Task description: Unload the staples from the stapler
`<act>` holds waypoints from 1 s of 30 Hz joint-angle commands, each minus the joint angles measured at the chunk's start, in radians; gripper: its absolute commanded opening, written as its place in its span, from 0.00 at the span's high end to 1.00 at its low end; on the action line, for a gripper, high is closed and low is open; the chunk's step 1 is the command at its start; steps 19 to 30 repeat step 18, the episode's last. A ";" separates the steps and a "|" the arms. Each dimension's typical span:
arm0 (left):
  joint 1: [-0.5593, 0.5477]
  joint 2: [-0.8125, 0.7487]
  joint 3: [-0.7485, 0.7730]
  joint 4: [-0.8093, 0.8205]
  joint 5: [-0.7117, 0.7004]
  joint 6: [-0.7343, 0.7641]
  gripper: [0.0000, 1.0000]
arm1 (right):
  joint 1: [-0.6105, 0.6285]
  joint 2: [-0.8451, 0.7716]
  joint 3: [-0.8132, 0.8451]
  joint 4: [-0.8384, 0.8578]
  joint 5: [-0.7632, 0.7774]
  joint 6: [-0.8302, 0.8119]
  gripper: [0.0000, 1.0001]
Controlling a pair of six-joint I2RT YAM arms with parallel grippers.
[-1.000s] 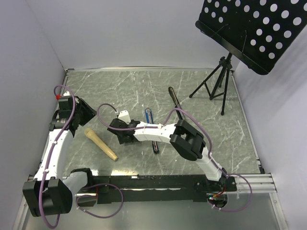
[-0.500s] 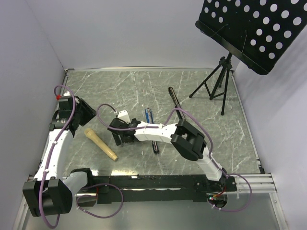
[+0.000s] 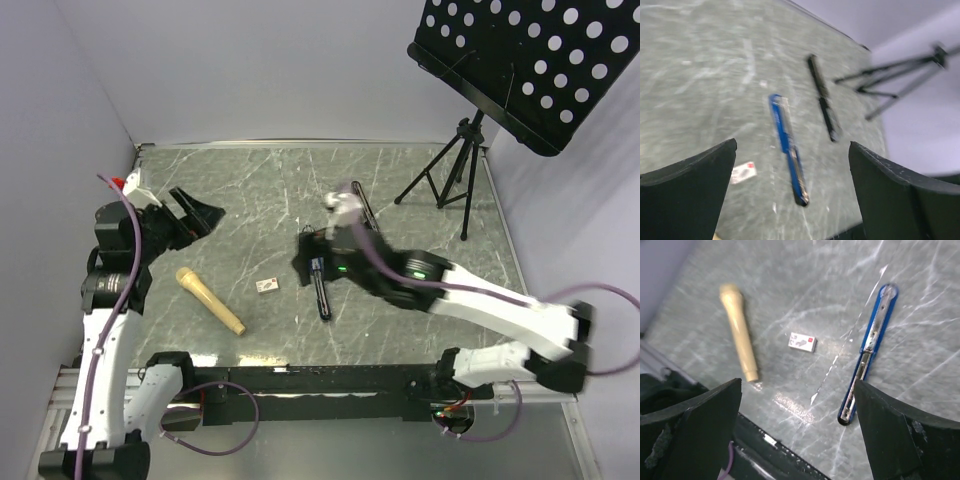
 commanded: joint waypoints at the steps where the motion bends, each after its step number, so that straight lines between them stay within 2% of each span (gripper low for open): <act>1: -0.072 -0.050 0.001 0.089 0.164 0.035 0.01 | -0.007 -0.146 -0.113 -0.087 0.049 0.053 0.00; 4: -0.118 -0.090 -0.049 0.177 0.239 0.044 0.01 | -0.004 -0.237 -0.167 -0.127 0.083 0.089 0.00; 8: -0.164 -0.147 -0.151 0.289 0.247 0.035 0.01 | -0.004 -0.353 -0.269 -0.066 0.115 0.108 0.00; 12: -0.171 -0.153 -0.148 0.274 0.237 0.060 0.00 | -0.004 -0.412 -0.341 0.014 0.121 0.119 0.00; 30: -0.171 -0.137 -0.142 0.255 0.223 0.070 0.01 | -0.005 -0.398 -0.345 0.013 0.153 0.134 0.00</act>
